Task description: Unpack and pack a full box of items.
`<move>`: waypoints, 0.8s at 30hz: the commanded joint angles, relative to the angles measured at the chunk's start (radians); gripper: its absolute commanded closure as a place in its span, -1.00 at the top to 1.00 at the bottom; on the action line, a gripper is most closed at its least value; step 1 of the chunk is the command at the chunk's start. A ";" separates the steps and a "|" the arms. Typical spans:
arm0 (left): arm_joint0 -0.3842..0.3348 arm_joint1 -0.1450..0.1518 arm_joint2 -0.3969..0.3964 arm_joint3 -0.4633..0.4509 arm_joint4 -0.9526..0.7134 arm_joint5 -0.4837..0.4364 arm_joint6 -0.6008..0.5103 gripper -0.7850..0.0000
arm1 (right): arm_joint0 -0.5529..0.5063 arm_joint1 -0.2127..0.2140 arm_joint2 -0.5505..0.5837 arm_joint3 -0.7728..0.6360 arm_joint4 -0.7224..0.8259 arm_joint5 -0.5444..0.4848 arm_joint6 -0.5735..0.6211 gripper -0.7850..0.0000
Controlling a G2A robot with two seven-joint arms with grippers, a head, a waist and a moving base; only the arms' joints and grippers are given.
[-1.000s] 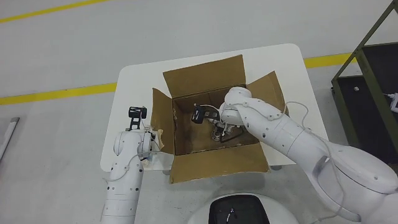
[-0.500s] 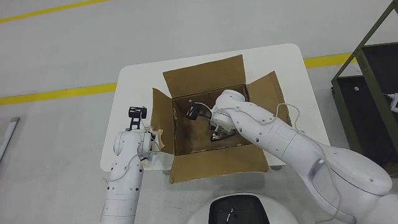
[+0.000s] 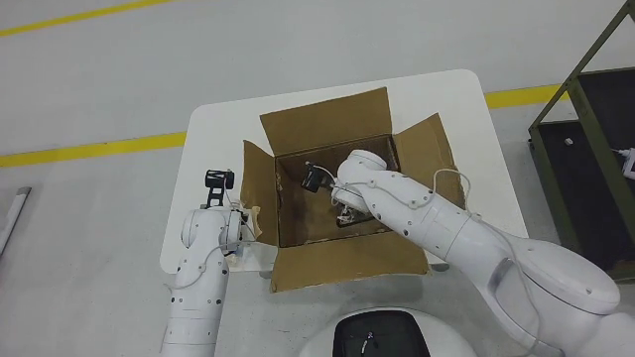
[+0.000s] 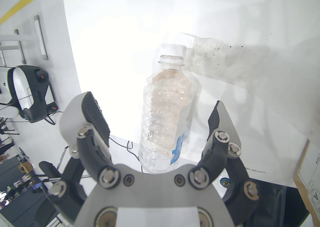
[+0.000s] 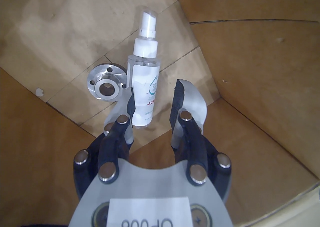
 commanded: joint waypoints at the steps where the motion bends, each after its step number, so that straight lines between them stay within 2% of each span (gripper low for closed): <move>1: 0.000 0.000 0.000 0.000 0.000 0.000 0.000 1.00 | -0.003 -0.001 0.005 0.006 -0.007 -0.005 -0.017 -0.07; 13: 0.000 0.000 0.000 0.000 0.000 0.000 0.000 1.00 | -0.013 -0.018 0.024 0.066 -0.031 -0.062 -0.081 -0.09; 24: 0.000 0.000 0.000 0.000 0.000 0.000 0.000 1.00 | -0.006 -0.057 0.028 0.156 -0.027 -0.088 -0.113 -0.24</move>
